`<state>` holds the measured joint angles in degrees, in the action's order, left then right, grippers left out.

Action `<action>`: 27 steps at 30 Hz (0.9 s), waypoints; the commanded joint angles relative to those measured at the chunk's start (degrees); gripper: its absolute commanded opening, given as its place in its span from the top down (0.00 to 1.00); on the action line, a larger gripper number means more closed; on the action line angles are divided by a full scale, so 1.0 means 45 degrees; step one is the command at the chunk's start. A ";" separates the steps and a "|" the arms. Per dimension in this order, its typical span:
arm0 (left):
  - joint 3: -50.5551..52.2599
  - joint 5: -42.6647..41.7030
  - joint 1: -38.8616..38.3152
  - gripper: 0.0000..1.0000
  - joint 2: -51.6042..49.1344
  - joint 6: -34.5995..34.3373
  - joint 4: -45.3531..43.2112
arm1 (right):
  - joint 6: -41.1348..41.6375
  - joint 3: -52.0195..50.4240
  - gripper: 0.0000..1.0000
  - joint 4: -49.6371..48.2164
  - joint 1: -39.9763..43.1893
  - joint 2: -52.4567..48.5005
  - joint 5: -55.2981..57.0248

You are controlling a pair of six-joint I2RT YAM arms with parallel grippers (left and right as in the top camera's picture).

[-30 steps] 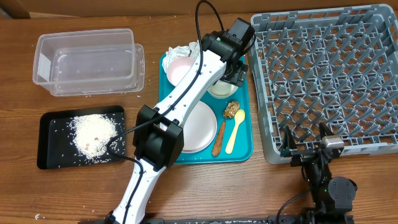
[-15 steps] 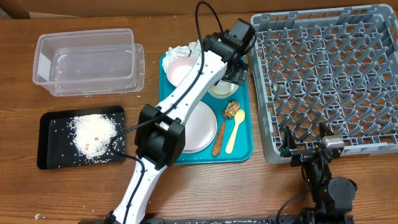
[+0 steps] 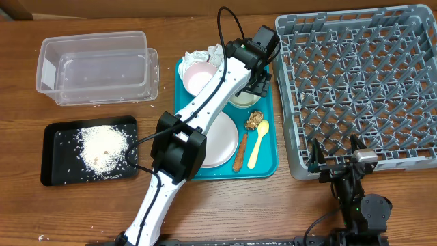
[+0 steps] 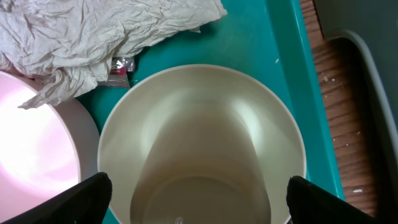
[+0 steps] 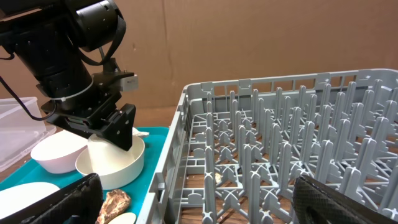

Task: Sort waste into correct bins and load items into the dishwasher
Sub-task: 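Lower the left gripper toward the brown stick beside the plate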

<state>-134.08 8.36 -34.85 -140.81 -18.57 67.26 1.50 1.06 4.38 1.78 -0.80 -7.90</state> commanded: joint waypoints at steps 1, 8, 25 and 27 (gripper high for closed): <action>0.0049 -0.0277 0.0087 0.09 -0.0117 -0.0223 -0.0049 | -0.0010 -0.0131 0.00 -0.0053 0.0000 0.0126 0.0126; 0.0044 -0.0296 0.0092 0.09 -0.0117 -0.0219 -0.0083 | -0.0010 -0.0131 0.00 -0.0053 0.0000 0.0126 0.0126; -0.0432 0.0296 0.0408 0.00 0.2370 -0.0272 0.0559 | -0.0010 -0.0131 0.00 -0.0053 0.0000 0.0126 0.0126; -0.0432 0.0563 0.0627 0.00 0.2589 -0.0369 0.0831 | -0.0005 -0.0131 0.00 -0.0053 0.0000 0.0126 0.0126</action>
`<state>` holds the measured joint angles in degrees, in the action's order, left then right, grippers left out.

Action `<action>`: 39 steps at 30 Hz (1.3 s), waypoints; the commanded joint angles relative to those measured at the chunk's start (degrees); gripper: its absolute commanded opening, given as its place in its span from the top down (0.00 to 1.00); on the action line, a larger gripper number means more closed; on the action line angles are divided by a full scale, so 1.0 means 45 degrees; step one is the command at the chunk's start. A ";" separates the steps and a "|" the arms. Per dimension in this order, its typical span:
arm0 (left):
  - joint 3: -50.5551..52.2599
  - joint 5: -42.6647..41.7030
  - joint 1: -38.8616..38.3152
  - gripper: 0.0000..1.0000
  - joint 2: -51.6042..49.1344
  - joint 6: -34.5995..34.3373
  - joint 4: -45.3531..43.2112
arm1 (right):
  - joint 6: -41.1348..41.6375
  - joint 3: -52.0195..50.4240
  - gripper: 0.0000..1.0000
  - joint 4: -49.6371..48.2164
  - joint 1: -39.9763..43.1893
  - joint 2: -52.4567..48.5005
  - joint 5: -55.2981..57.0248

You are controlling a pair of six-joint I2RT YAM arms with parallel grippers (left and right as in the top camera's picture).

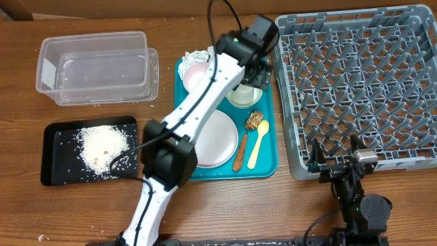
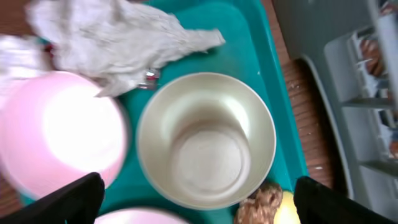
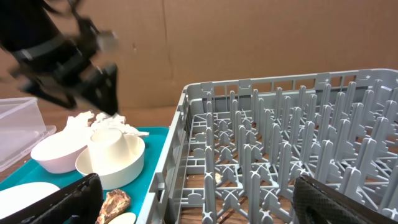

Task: Sort waste into correct bins and load items into the dishwasher
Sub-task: 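Lower the left gripper toward the brown stick beside the plate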

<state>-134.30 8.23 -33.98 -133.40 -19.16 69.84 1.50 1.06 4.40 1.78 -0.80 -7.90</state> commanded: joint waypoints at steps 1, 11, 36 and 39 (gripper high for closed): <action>-0.0384 0.0617 0.0636 0.00 0.1054 -0.0427 0.0481 | -0.0010 -0.0131 0.00 -0.0058 0.0000 0.0126 0.0126; -0.0364 -0.5047 0.1846 0.17 0.1122 0.0933 0.2540 | -0.0010 -0.0131 0.00 -0.0058 0.0000 0.0126 0.0126; 0.2346 -0.2419 -0.1836 0.10 0.1122 -0.1307 0.5212 | -0.0005 -0.0131 0.00 -0.0058 0.0000 0.0126 0.0126; 0.2934 -0.2477 -0.1812 0.10 0.1122 -0.1379 0.5032 | -0.0010 -0.0131 0.00 -0.0058 0.0000 0.0126 0.0126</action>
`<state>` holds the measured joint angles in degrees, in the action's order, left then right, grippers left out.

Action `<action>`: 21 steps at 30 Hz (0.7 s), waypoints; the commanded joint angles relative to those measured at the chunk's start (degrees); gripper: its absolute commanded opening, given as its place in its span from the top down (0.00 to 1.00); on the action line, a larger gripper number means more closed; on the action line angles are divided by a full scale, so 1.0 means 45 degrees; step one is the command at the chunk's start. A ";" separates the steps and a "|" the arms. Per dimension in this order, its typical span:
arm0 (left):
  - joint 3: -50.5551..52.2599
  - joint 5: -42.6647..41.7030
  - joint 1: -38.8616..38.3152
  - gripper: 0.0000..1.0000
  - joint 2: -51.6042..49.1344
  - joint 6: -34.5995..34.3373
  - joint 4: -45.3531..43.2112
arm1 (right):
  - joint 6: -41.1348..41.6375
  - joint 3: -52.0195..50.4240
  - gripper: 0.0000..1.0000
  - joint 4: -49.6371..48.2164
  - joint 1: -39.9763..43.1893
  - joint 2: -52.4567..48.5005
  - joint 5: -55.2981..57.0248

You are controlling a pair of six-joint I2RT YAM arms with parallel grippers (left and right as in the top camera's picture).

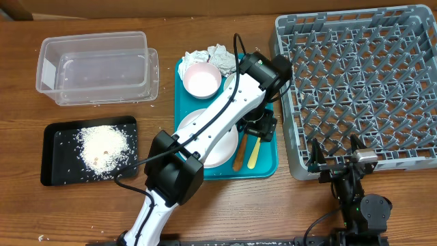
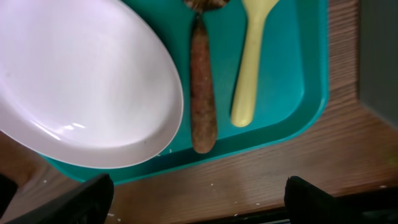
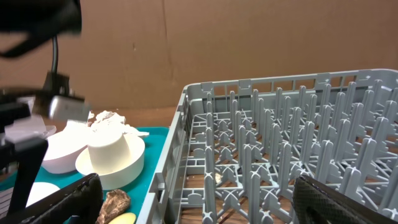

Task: Sort waste into correct bins and load items into the dishwasher
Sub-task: 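Lower the left gripper toward the brown stick beside the plate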

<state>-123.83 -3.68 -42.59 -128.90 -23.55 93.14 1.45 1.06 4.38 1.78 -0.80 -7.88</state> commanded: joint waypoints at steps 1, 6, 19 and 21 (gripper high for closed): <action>0.0724 0.0160 0.0073 0.10 0.0121 -0.0403 -0.0209 | 0.0000 -0.0131 0.00 -0.0053 0.0000 0.0126 0.0121; 0.1073 0.0141 -0.0073 0.10 0.0121 -0.0408 -0.0389 | 0.0005 -0.0131 0.00 -0.0053 0.0000 0.0126 0.0121; 0.2035 -0.0233 -0.0364 0.10 0.0121 -0.0243 -0.0865 | 0.0000 -0.0131 0.00 -0.0053 0.0000 0.0126 0.0121; 0.2079 -0.0282 -0.0466 0.10 0.0121 -0.0228 -0.1015 | 0.0005 -0.0131 0.00 -0.0053 0.0000 0.0126 0.0121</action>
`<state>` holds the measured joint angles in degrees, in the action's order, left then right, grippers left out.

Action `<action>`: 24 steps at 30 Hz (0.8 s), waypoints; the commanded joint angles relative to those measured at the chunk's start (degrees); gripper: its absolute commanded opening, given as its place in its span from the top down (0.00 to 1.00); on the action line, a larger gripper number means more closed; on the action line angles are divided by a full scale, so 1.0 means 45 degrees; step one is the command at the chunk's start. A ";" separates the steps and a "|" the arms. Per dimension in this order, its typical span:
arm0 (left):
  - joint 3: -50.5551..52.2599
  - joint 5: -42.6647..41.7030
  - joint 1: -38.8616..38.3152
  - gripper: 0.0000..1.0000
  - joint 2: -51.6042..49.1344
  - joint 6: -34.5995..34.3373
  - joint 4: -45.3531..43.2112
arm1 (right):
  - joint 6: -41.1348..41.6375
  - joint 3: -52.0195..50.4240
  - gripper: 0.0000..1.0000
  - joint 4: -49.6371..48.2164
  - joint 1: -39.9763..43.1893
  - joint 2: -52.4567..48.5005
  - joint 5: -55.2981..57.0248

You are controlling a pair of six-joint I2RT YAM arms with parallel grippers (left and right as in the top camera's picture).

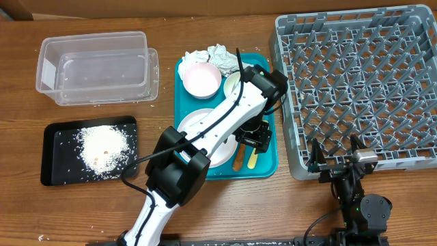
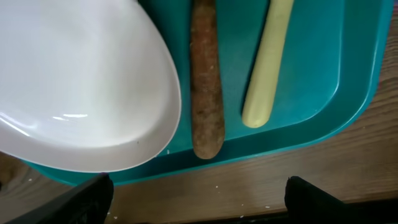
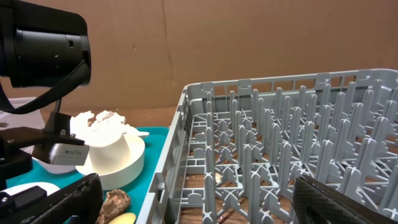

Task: Sort waste into correct bins and load items into the dishwasher
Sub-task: 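Lower the left gripper toward the brown stick beside the plate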

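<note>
On the teal tray lie a white plate, a brown stick-like item and a yellow spoon. My left gripper hangs open over the tray's front right part, holding nothing. In the left wrist view the plate, the brown stick and the spoon handle sit just beyond its fingertips. A pink bowl, crumpled napkins and a cream bowl with a cup in it stand at the tray's back. The right gripper rests open by the grey dish rack.
A clear plastic container stands at the back left. A black tray with rice lies at the front left. A brown food lump lies on the tray beside the rack. The left arm stretches across the tray.
My left gripper has come down closer to the brown stick and the spoon and shifted slightly toward the tray's front edge. It is still open. The right arm has not moved.
My left gripper was open low over the cream bowl at the tray's back. Then it was higher above that bowl, still open. Later it was over the plate, the stick and the spoon at the tray's front, and now it is nearer to them.
</note>
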<state>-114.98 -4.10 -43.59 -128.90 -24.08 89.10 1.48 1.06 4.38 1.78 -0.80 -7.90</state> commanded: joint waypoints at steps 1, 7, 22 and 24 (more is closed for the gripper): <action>0.0112 -0.0180 -0.0277 0.11 0.0121 -0.0112 -0.0170 | -0.0005 -0.0131 0.00 -0.0053 0.0000 0.0126 0.0126; 0.0117 -0.0141 -0.0223 0.18 0.0121 -0.0083 -0.0461 | -0.0005 -0.0131 0.00 -0.0053 0.0000 0.0121 0.0126; 0.1613 -0.0049 -0.0068 0.27 0.0121 -0.0073 -0.1025 | -0.0005 -0.0131 0.00 -0.0053 0.0000 0.0126 0.0126; 0.1773 -0.0097 -0.0058 0.27 0.0121 -0.0068 -0.1175 | -0.0005 -0.0131 0.00 -0.0053 0.0000 0.0126 0.0126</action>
<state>-108.16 -4.25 -44.49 -128.90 -24.08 84.49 1.50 1.06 4.38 1.78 -0.80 -7.90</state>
